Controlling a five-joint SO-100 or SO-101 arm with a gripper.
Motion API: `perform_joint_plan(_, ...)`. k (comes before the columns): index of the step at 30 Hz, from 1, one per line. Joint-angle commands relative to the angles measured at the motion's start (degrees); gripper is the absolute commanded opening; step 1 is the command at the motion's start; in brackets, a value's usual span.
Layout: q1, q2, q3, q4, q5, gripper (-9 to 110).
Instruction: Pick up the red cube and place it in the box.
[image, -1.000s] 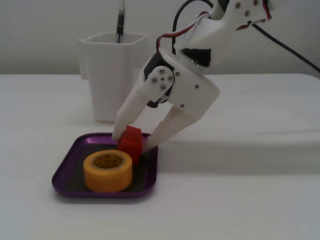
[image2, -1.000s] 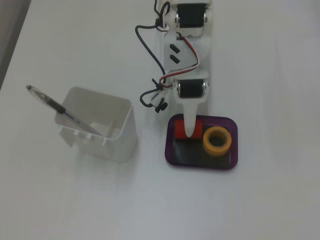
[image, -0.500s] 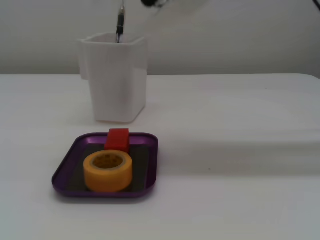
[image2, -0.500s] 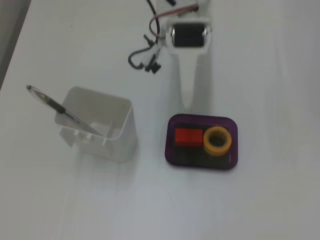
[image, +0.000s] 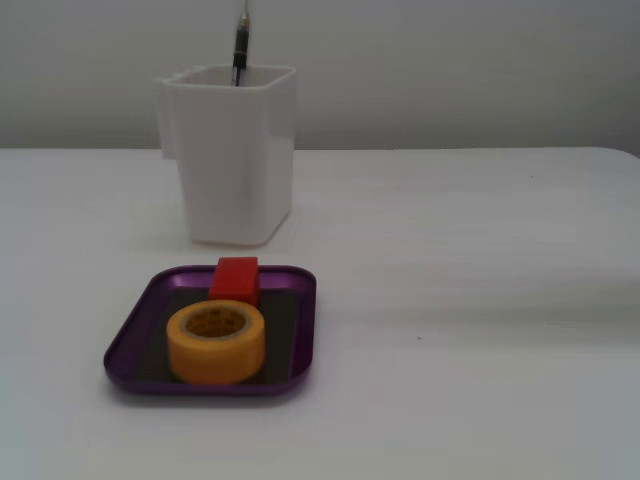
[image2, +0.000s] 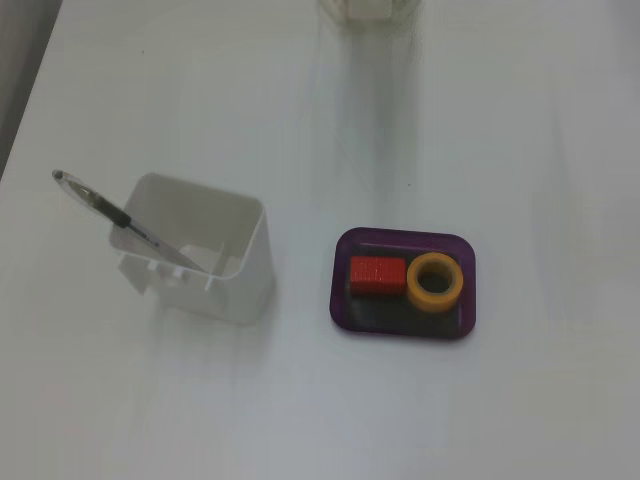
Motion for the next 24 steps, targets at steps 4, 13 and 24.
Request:
perform_joint_plan(4, -0.4, 19.4, 21.2, 0.1, 0.4, 17)
perform_joint_plan(13, -0.1, 35.7, 43.6, 0.8, 0.6, 17)
perform_joint_plan(24, -0.9, 34.8, 55.1, 1.0, 7.4, 16)
